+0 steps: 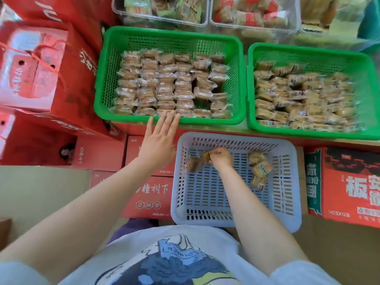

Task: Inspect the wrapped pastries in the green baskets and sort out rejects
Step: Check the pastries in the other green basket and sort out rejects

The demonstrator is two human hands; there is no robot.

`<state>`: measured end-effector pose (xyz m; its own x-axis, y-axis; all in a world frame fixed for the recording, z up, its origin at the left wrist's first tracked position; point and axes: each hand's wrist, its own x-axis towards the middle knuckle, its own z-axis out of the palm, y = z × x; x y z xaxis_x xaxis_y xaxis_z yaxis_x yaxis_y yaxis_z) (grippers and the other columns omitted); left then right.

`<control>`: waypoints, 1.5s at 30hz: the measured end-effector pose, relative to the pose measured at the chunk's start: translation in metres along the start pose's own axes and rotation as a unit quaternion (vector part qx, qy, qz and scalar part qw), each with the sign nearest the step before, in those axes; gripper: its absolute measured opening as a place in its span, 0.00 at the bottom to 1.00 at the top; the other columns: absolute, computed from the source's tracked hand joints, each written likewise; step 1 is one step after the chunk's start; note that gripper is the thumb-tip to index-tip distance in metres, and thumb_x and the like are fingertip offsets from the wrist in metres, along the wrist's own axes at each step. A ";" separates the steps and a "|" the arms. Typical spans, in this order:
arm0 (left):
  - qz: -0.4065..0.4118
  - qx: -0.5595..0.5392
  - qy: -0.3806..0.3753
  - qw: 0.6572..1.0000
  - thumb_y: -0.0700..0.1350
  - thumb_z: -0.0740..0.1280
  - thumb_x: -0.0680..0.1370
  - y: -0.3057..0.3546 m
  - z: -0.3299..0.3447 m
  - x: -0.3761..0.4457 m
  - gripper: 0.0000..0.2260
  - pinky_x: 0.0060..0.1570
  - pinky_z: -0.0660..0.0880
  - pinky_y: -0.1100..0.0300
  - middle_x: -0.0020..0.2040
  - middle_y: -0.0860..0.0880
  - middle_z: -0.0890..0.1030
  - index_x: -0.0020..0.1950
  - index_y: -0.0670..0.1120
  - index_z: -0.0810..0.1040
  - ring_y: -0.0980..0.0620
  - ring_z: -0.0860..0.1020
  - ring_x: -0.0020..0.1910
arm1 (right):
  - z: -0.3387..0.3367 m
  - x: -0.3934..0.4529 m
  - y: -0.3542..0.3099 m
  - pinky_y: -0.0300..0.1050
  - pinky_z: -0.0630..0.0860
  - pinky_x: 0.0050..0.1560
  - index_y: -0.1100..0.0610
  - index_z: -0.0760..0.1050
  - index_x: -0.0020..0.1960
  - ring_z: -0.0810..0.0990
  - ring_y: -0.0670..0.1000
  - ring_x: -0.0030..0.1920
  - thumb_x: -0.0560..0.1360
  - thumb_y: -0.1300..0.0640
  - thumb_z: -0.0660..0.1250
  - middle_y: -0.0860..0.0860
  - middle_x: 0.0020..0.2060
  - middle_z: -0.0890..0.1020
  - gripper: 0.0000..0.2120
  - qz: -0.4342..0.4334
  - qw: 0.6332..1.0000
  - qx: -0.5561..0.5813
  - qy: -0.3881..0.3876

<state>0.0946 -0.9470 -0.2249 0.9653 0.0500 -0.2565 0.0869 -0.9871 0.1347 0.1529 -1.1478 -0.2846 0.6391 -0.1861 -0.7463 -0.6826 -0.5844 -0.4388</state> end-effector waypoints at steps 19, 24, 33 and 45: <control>-0.023 0.001 -0.034 0.999 0.53 0.63 0.77 0.003 0.002 0.008 0.45 0.76 0.31 0.42 0.81 0.50 0.34 0.80 0.51 0.31 0.50 0.32 0.79 | -0.048 -0.003 -0.141 0.43 0.71 0.35 0.59 0.75 0.42 0.76 0.52 0.36 0.78 0.59 0.68 0.52 0.37 0.78 0.08 -0.344 0.865 -0.364 0.040; -0.019 -0.008 -0.031 0.999 0.50 0.62 0.77 0.002 -0.001 0.007 0.45 0.75 0.29 0.43 0.81 0.51 0.33 0.78 0.52 0.28 0.50 0.31 0.79 | -0.035 0.008 -0.143 0.41 0.65 0.31 0.60 0.75 0.38 0.74 0.52 0.31 0.77 0.59 0.70 0.53 0.31 0.76 0.10 -0.262 0.888 -0.372 0.066; -0.003 -0.019 -0.052 0.998 0.51 0.63 0.77 -0.001 -0.009 0.007 0.46 0.74 0.28 0.43 0.81 0.50 0.33 0.79 0.52 0.29 0.50 0.31 0.79 | -0.050 -0.001 -0.149 0.45 0.71 0.53 0.59 0.79 0.61 0.76 0.57 0.60 0.81 0.62 0.61 0.55 0.62 0.79 0.12 -0.220 0.942 -0.255 -0.015; -0.001 -0.023 -0.063 0.998 0.53 0.61 0.79 -0.003 -0.012 0.006 0.44 0.74 0.28 0.43 0.81 0.50 0.32 0.79 0.51 0.28 0.49 0.29 0.78 | -0.079 -0.036 -0.150 0.56 0.76 0.58 0.61 0.75 0.48 0.76 0.54 0.52 0.79 0.60 0.61 0.51 0.48 0.77 0.06 -0.187 0.981 0.011 -0.055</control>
<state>0.1034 -0.9421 -0.2153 0.9267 0.0286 -0.3746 0.1017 -0.9790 0.1767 0.2602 -1.1160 -0.1521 0.8054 0.1249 -0.5795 -0.4157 -0.5780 -0.7023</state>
